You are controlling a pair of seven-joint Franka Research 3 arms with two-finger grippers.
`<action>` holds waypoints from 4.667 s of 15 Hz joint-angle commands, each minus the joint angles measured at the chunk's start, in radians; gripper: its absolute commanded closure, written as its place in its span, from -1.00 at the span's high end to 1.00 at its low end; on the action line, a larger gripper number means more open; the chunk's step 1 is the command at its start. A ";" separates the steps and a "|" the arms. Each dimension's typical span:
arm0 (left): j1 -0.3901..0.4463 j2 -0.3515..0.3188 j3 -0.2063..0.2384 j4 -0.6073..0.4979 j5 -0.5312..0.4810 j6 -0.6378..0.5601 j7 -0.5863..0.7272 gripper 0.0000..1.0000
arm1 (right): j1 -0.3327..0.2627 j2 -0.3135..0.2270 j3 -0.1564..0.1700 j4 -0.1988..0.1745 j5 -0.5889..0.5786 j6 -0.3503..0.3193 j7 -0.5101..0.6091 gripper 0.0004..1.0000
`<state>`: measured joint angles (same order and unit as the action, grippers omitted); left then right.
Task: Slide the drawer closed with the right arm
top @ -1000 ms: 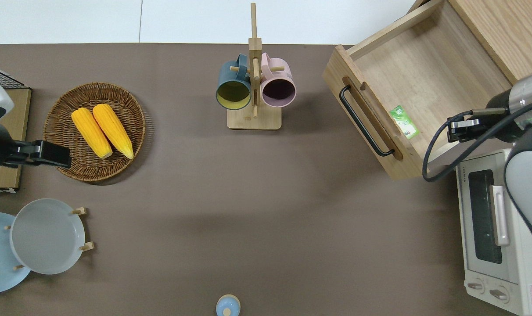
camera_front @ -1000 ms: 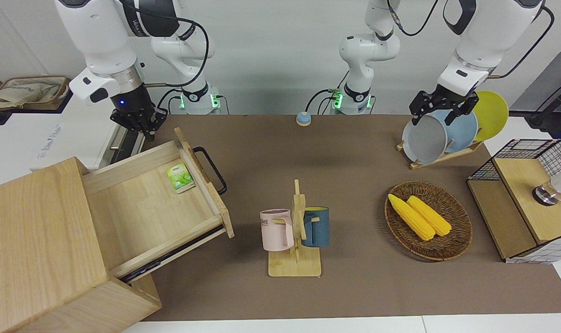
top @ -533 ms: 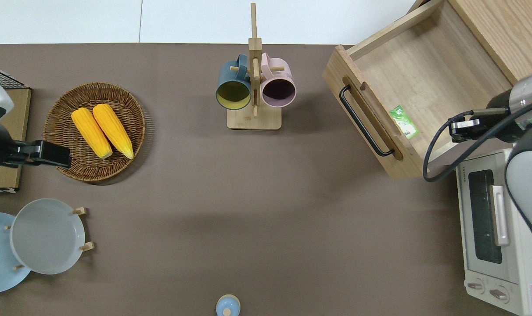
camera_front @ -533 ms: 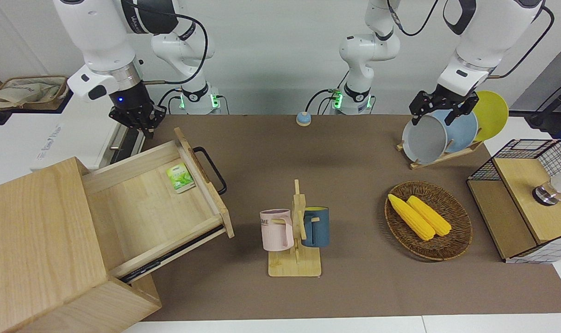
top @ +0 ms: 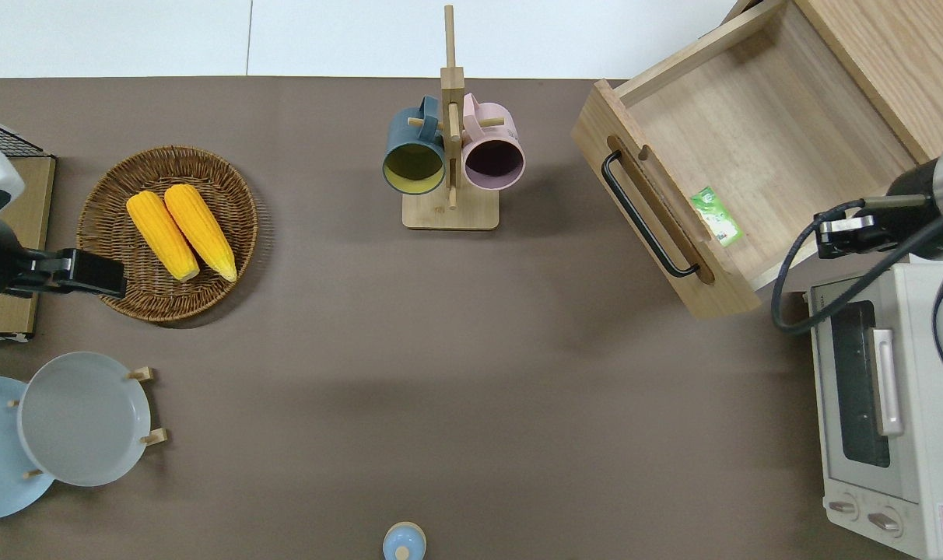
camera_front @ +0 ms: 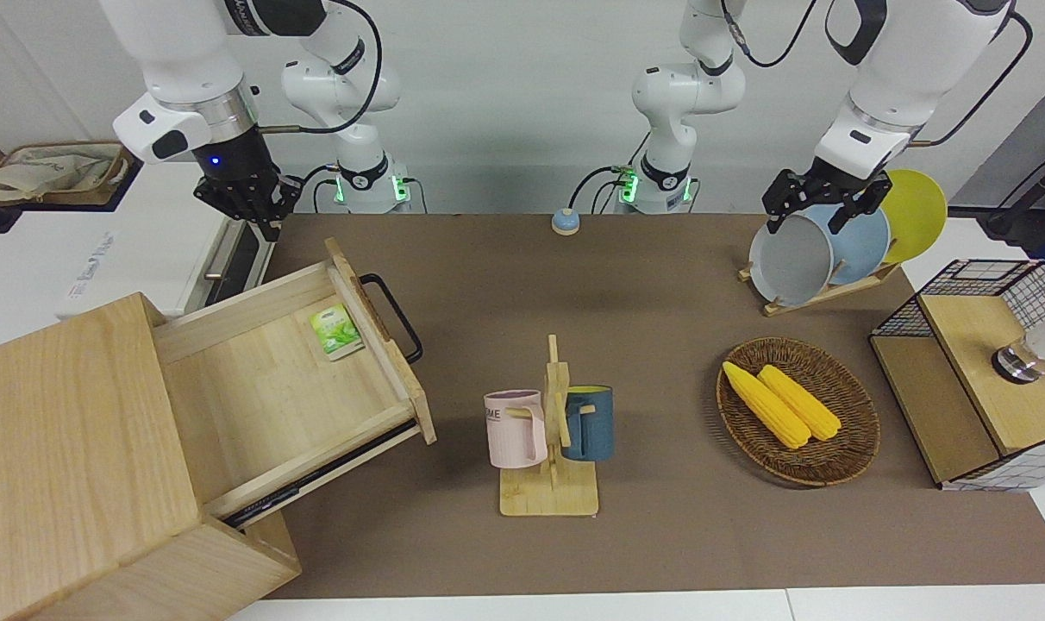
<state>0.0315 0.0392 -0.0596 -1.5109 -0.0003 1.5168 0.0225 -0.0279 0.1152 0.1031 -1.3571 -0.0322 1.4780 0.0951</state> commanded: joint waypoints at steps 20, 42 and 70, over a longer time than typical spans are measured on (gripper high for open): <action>0.004 0.011 -0.006 0.024 0.017 -0.020 0.010 0.99 | 0.427 0.058 0.027 0.027 -0.069 -0.007 0.825 -1.00; 0.004 0.011 -0.006 0.026 0.017 -0.020 0.010 0.99 | 0.384 0.199 0.004 -0.076 0.022 0.223 1.244 -1.00; 0.004 0.011 -0.006 0.026 0.017 -0.020 0.010 0.99 | 0.234 0.287 -0.005 -0.059 -0.060 0.332 1.227 -1.00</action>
<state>0.0315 0.0392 -0.0596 -1.5109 -0.0003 1.5168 0.0225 0.2444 0.3895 0.0819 -1.4222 -0.0655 1.7857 1.3183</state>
